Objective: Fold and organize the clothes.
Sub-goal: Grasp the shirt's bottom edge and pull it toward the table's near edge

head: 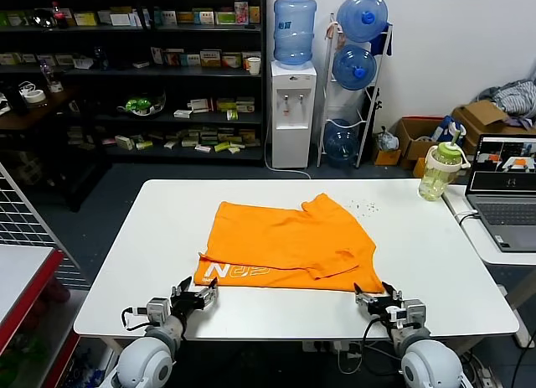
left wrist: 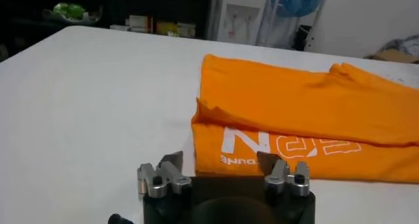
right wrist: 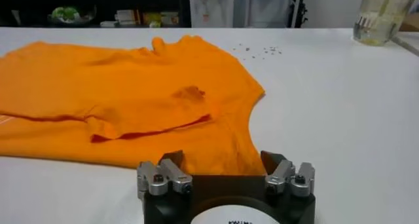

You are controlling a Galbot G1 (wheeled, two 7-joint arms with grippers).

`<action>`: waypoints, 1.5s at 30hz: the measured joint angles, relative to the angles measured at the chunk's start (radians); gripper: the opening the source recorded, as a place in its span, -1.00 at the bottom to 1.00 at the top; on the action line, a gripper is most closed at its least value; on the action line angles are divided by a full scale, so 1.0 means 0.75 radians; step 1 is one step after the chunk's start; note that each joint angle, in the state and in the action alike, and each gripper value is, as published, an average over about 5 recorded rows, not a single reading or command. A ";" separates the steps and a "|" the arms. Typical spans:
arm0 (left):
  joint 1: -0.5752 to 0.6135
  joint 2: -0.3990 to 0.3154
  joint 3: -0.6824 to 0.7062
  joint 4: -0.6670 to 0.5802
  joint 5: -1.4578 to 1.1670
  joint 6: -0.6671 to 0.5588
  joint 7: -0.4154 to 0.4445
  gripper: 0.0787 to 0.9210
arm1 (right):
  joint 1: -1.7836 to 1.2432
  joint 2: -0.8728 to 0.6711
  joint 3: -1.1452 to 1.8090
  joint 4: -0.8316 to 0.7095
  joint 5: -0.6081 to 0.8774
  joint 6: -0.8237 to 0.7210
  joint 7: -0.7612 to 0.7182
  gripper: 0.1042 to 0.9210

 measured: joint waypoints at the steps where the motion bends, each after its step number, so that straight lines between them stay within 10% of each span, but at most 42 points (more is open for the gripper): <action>1: 0.001 -0.001 0.001 0.000 0.002 -0.001 0.000 0.35 | -0.002 -0.001 0.001 0.001 0.001 0.001 0.000 0.26; 18: 0.001 -0.012 0.010 -0.004 0.022 -0.013 -0.019 -0.80 | -0.025 -0.011 0.017 0.041 0.019 0.037 0.007 -0.91; 45: 0.203 0.114 -0.191 -0.354 -0.109 0.025 -0.099 -0.96 | -0.245 -0.070 0.102 0.308 0.100 0.059 0.124 -0.95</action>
